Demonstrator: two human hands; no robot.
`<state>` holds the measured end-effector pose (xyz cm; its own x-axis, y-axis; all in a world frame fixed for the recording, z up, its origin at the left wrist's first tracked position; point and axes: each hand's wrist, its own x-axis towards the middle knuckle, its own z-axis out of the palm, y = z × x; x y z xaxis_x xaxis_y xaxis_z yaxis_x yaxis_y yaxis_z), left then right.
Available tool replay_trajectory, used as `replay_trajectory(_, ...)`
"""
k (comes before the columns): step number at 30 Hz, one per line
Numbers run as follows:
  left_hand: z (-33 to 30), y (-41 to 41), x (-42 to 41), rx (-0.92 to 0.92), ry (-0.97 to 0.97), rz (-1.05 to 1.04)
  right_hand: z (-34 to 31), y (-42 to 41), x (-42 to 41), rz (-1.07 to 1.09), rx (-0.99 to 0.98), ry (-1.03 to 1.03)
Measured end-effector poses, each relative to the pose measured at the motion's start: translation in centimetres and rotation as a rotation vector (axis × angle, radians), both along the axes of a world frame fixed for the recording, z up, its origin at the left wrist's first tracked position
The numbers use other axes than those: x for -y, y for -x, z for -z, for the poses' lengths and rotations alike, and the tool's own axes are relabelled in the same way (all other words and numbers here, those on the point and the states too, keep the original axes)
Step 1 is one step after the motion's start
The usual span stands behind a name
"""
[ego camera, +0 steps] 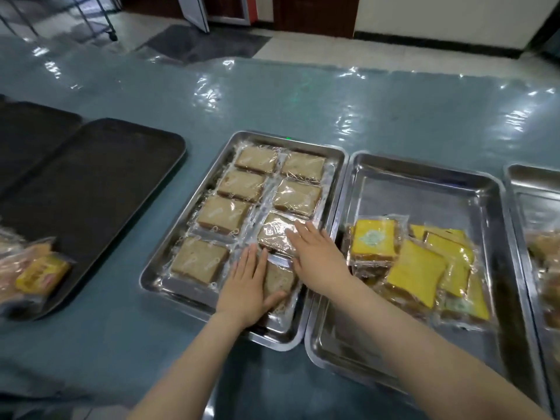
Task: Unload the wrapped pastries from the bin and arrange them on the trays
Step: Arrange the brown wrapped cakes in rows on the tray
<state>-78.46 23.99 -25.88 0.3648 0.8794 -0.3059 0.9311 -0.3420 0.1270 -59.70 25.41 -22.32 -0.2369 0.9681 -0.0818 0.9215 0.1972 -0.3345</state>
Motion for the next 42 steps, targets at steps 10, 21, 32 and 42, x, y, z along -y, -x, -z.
replay_trajectory(10,-1.0,3.5,-3.7,0.125,-0.031,-0.130,1.5,2.2,-2.0,-0.045,0.100,0.060)
replay_trajectory(21,0.9,5.6,-10.7,0.010,-0.043,-0.178,0.9,1.1,-9.6,0.106,0.113,0.151)
replay_trajectory(32,1.5,6.2,-9.6,0.002,-0.052,-0.170,1.5,1.4,-8.6,0.122,0.107,0.173)
replay_trajectory(42,-0.4,2.9,-15.3,0.090,-0.096,-0.130,1.2,-0.5,-15.3,0.212,0.080,0.118)
